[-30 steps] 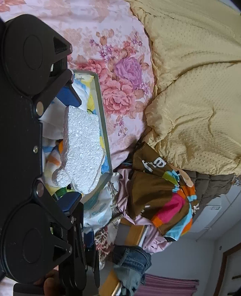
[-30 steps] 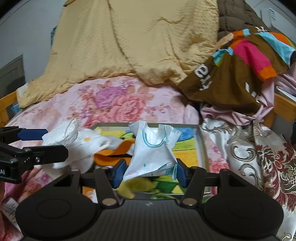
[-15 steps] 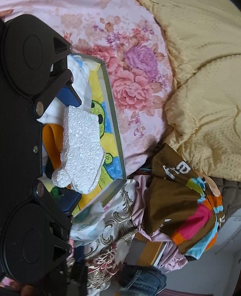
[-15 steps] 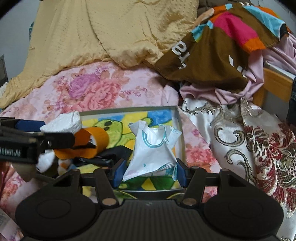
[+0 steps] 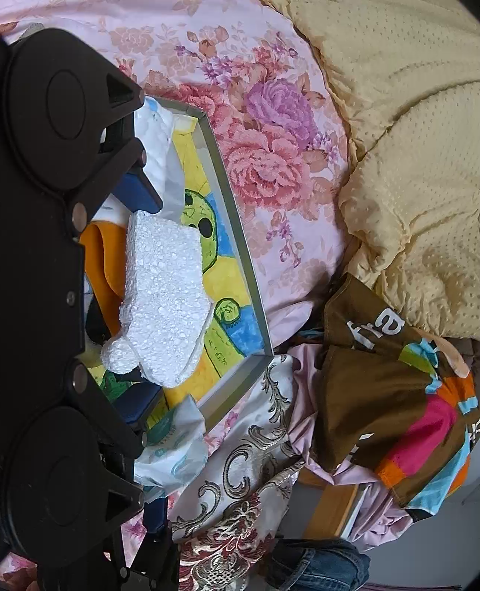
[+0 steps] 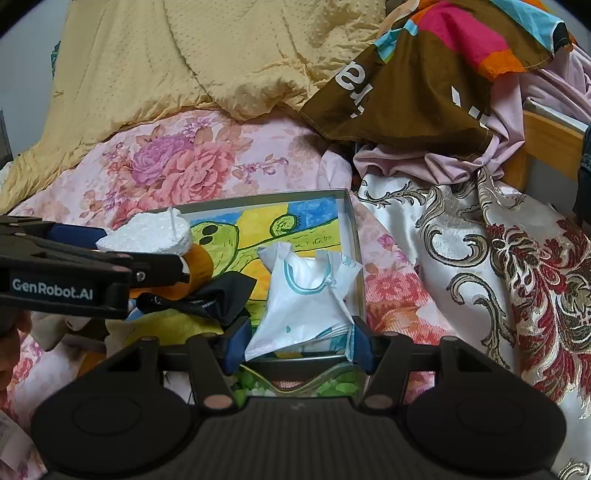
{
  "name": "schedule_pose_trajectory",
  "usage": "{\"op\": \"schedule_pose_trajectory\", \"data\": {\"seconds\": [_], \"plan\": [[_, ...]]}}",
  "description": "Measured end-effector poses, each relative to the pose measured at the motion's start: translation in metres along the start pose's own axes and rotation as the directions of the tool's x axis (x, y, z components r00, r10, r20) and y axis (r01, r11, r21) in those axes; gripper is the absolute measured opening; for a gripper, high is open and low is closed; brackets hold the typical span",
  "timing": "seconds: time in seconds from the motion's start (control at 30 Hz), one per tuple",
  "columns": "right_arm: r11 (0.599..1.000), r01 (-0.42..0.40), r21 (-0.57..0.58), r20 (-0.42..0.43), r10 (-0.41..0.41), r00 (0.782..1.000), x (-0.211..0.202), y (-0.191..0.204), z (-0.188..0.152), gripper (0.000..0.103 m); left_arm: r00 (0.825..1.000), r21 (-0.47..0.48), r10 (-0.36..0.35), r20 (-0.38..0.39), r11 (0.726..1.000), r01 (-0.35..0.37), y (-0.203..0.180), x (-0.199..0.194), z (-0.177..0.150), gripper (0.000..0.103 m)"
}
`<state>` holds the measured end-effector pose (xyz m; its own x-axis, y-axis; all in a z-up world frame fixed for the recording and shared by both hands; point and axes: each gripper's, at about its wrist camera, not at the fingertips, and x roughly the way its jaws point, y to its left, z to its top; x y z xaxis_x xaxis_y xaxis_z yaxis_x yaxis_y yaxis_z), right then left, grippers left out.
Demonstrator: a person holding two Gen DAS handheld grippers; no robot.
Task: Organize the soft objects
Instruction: 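Open both tools to drop the foam sheet and packet into the tray, then move both open tools back away from the tray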
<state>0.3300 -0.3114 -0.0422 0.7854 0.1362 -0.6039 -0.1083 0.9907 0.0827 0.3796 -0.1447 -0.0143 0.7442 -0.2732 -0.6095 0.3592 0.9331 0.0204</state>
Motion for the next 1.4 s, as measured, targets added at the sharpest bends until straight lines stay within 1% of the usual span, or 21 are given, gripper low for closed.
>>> {"op": "schedule_pose_trajectory", "data": {"seconds": [0.13,0.33,0.57,0.7,0.77,0.87,0.97,1.13,1.27,1.4], "plan": [[1.0,-0.007,0.01,0.005,0.007,1.0,-0.001,-0.002,0.001,0.064,1.0,0.01,0.002,-0.017,1.0,-0.002,-0.001,0.002,0.001,0.097],[1.0,-0.009,0.02,0.013,0.008,1.0,-0.004,-0.004,0.002,0.068,0.999,-0.003,-0.014,-0.042,1.0,0.014,-0.001,0.004,0.001,0.098],[1.0,0.003,0.029,0.024,-0.003,1.0,-0.007,-0.007,0.003,0.072,0.998,-0.044,-0.034,-0.061,0.999,0.031,0.003,0.003,0.002,0.098],[0.999,0.007,0.039,0.03,-0.008,1.0,-0.008,-0.01,0.003,0.078,0.996,-0.071,-0.046,-0.081,0.997,0.041,0.007,0.003,0.002,0.1],[0.999,0.008,0.041,0.031,-0.009,0.999,-0.009,-0.011,0.003,0.08,0.995,-0.083,-0.051,-0.082,0.996,0.045,0.008,0.002,0.001,0.102],[0.999,0.008,0.041,0.035,-0.009,0.999,-0.012,-0.01,0.003,0.082,0.995,-0.087,-0.045,-0.084,0.996,0.038,0.009,-0.002,-0.002,0.102],[0.999,0.014,0.033,0.047,-0.015,0.999,-0.017,-0.008,0.003,0.085,0.997,-0.102,-0.037,-0.063,0.994,0.031,0.012,-0.011,-0.007,0.102],[1.0,0.016,0.025,0.076,-0.018,0.997,-0.034,-0.001,0.0,0.092,1.0,-0.151,-0.005,-0.001,0.988,0.005,0.02,-0.038,-0.021,0.102],[1.0,0.011,0.026,0.098,-0.013,0.995,-0.052,0.006,-0.004,0.097,0.998,-0.203,0.039,0.038,0.979,-0.031,0.027,-0.063,-0.036,0.102],[0.999,-0.002,0.038,0.12,-0.003,0.993,-0.075,0.015,-0.009,0.1,0.993,-0.241,0.093,0.07,0.968,-0.074,0.03,-0.092,-0.053,0.102]]}}
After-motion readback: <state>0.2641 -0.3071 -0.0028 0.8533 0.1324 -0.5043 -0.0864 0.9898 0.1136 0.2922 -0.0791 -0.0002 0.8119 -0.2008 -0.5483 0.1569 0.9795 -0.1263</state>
